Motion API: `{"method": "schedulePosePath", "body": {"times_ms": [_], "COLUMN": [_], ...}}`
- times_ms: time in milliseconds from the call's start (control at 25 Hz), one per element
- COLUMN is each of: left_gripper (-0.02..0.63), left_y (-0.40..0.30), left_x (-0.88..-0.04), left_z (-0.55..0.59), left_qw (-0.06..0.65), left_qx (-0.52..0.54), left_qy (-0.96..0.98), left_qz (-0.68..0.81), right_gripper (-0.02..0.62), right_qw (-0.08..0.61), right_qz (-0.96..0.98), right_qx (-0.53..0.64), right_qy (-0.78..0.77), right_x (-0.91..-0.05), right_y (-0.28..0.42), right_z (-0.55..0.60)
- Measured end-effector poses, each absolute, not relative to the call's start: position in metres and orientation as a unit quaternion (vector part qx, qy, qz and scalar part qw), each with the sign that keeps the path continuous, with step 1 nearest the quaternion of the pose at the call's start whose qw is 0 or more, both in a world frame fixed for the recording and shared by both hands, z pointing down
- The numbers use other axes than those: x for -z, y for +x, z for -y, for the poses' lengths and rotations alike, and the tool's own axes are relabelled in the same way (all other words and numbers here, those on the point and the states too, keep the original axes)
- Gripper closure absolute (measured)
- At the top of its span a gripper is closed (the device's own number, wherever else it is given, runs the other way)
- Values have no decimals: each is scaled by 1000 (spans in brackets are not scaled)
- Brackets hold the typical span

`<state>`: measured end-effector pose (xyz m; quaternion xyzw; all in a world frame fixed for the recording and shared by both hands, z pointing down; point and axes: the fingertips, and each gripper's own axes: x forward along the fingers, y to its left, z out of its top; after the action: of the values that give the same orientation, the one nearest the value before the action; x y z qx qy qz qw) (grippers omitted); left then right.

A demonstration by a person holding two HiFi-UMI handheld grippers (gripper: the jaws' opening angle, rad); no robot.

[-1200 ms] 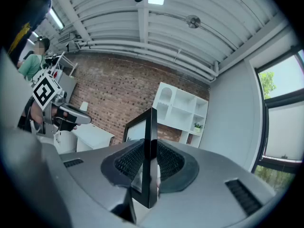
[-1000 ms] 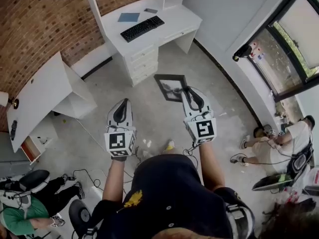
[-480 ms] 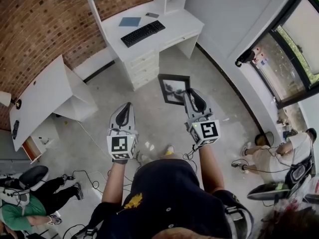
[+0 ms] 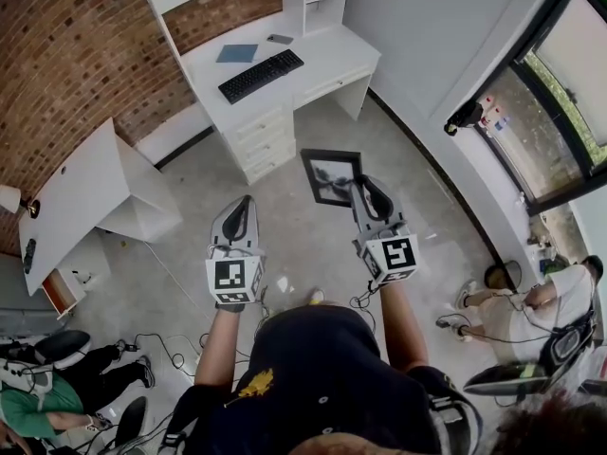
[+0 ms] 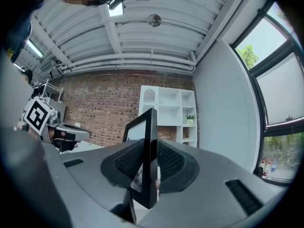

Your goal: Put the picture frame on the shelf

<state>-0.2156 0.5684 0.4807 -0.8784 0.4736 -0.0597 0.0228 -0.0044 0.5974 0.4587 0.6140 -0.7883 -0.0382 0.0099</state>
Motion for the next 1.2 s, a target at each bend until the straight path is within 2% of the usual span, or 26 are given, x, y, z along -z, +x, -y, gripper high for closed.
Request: {"method": "schedulePosePath", "body": {"times_ms": [240,480,920,1200], "left_gripper": [588,588,588,588], "left_y": [-181,-172,-167,-154], "left_x": [-476,-476,-501,-486], "left_z": [-564,-549,-474,-383], "left_qw": [35,28,26,20], "left_qx": [53,55,47,34], "left_qy": [-869,-861,-867,-881], "left_qz": [-490,-505,-496,-472], "right_gripper": [515,515,515,517], "right_qw": [2,6,10,20], "right_qz": [795,807,803,792], "right_qx": [38,24,30,33], "right_qy": [605,590,596,610], "right_x": [-461,-459,-476,-457], "right_y": [31,36,38,42], "right_z": [-591,-565,-507,-424]}}
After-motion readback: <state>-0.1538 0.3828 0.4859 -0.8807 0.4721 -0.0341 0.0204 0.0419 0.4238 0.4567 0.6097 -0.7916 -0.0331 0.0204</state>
